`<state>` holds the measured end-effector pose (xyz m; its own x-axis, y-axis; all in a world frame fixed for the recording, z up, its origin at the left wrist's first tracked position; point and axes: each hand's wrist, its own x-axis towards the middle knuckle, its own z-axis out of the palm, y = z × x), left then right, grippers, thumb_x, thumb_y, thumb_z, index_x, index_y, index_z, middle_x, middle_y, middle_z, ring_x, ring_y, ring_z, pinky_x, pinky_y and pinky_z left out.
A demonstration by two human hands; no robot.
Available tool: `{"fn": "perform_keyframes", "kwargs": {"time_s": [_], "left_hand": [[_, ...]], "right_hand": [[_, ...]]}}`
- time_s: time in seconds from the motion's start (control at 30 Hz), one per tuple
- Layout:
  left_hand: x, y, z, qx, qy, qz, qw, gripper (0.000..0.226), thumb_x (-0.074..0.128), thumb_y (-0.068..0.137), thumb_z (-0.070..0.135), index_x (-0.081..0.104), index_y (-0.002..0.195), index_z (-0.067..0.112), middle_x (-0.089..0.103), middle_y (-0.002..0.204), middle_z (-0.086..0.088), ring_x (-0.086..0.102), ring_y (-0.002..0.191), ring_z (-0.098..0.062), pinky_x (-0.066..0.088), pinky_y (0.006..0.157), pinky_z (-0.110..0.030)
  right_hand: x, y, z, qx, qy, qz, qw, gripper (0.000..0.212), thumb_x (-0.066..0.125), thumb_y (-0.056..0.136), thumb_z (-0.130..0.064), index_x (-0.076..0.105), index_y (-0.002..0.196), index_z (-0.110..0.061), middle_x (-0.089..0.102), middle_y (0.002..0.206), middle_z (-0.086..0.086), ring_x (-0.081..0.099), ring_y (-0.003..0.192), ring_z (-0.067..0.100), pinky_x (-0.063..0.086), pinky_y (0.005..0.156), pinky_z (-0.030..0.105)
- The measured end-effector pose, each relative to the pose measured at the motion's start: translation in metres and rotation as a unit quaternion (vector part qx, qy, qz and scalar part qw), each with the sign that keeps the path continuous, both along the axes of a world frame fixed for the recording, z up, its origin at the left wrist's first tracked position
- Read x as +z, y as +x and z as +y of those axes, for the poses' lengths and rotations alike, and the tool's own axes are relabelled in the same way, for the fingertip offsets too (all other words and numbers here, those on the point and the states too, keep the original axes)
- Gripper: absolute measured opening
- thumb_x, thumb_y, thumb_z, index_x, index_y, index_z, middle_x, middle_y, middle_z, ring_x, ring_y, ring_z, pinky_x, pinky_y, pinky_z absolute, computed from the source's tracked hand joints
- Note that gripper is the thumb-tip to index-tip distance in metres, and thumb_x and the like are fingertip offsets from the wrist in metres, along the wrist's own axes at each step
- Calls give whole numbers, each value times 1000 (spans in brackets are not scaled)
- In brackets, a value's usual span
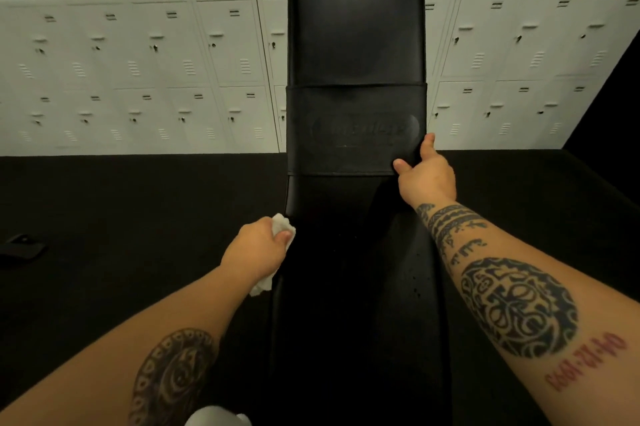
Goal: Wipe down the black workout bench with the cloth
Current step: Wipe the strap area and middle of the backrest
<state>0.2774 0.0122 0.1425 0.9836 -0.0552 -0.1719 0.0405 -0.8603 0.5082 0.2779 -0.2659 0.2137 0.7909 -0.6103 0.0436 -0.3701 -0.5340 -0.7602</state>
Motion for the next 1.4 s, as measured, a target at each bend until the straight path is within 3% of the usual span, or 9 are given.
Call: {"fn": "perform_keyframes", "kwargs": {"time_s": [0.1,0.2,0.43,0.57,0.7,0.77,0.9,1.13,1.4], "left_hand": [[36,-6,-15,30,-22,-101,994,27,55,100,41,55,113,17,59,94,-1,53,72,-13,42,61,-32],[76,-15,-44,63,-252,-182,948,15,63,97,38,59,104,25,61,89,7,58,78,-9,43,63,-25],[117,-27,-112,-36,-632,135,763,13,61,96,7,69,105,7,71,95,-12,66,99,-28,52,101,-43],[114,-9,-93,-111,-531,148,827,31,58,96,12,69,125,10,65,133,-8,57,125,-24,42,111,-44],[106,32,-66,-16,-309,-141,940,39,62,96,22,61,132,38,45,154,3,39,142,-21,30,120,-49],[101,46,-60,50,-213,-136,966,64,61,99,35,33,156,32,25,166,-1,23,150,-31,24,122,-52],[81,53,-70,45,-276,2,960,88,55,103,32,-11,159,41,33,162,-10,42,141,-35,39,115,-50],[73,56,-68,40,-280,-12,959,86,50,105,27,-16,156,47,43,156,-10,54,128,-31,44,105,-44],[69,55,-70,54,-263,-7,963,85,49,106,29,-18,157,45,44,155,-13,53,130,-35,41,107,-45]], "right_hand": [[-6,-21,17,-11,-72,-3,997,80,62,93,-39,15,157,-29,27,157,2,29,141,28,27,112,52],[-22,-45,48,85,-75,-163,980,56,59,95,-40,45,146,-22,46,143,3,42,132,22,33,110,38],[-8,-60,76,189,222,-252,923,27,53,93,-58,67,111,-43,72,109,-4,68,101,8,56,90,39],[-12,-65,45,144,190,-229,944,17,66,92,-36,71,107,-31,74,91,-7,70,88,7,58,80,39],[-27,-54,22,64,-23,-116,991,26,62,80,-53,51,103,-46,62,93,-14,62,91,16,53,83,47],[-32,-46,26,84,-84,-102,988,21,62,85,-39,57,105,-38,59,97,-7,60,89,20,52,83,49],[-38,-25,61,108,-175,-120,971,21,60,85,-25,65,105,-20,58,101,7,60,87,33,51,78,45],[-50,-27,63,271,-322,-83,903,19,62,83,-27,64,101,-20,58,96,4,62,83,32,47,66,39],[-40,-14,67,146,-189,-106,965,19,57,89,-28,64,105,-20,62,103,6,61,93,30,47,75,38]]}}
